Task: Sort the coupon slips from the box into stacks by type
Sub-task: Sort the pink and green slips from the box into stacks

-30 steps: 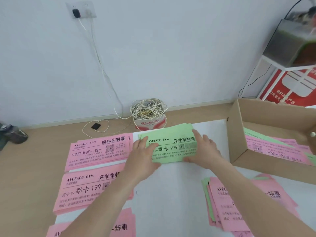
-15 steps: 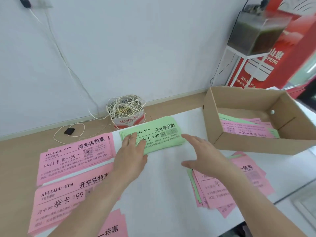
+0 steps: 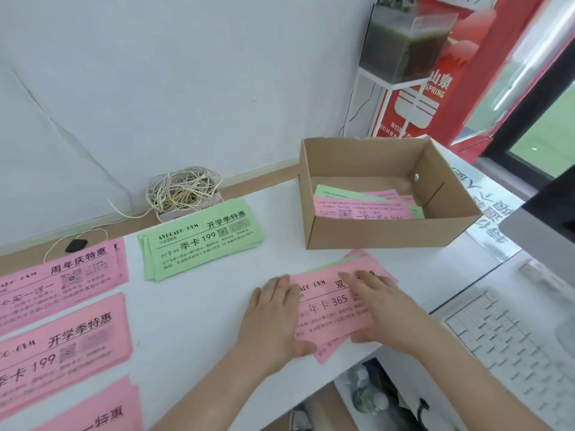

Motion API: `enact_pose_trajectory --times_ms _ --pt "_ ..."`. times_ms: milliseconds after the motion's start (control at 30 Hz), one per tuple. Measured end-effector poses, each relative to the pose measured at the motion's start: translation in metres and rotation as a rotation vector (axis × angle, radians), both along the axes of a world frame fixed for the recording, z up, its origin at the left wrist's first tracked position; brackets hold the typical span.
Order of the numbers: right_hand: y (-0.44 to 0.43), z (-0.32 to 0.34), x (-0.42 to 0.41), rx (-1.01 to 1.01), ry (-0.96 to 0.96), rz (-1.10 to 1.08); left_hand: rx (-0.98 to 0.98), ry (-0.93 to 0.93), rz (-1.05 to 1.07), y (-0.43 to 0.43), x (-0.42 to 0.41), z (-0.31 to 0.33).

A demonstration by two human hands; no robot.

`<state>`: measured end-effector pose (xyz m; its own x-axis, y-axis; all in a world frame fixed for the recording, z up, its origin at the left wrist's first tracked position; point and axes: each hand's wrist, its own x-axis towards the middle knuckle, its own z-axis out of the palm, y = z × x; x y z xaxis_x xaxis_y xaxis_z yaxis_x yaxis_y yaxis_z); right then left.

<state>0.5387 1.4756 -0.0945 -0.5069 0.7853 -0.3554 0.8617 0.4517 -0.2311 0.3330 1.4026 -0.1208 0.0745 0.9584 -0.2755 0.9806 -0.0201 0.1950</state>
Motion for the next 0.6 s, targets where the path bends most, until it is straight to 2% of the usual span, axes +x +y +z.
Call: enact_pose_trajectory --times_ms 100,200,400,500,600 --pt "0.011 -0.007 0.012 0.076 0.046 0.048 0.014 0.049 -0.121 -0.002 0.011 0.004" --pt "0.016 -0.01 0.021 0.075 0.073 0.125 -0.043 0.032 -0.141 -0.004 0.019 0.008" --pt "0.024 -0.01 0.049 -0.012 0.126 0.008 -0.06 0.045 -0.224 -0.004 0.015 0.015" --pt "0.029 -0.01 0.057 -0.1 0.265 -0.138 0.019 -0.034 -0.139 -0.005 0.012 0.016" --pt "0.031 -0.01 0.056 -0.17 0.506 -0.336 0.063 -0.196 0.09 -0.007 0.009 0.011"
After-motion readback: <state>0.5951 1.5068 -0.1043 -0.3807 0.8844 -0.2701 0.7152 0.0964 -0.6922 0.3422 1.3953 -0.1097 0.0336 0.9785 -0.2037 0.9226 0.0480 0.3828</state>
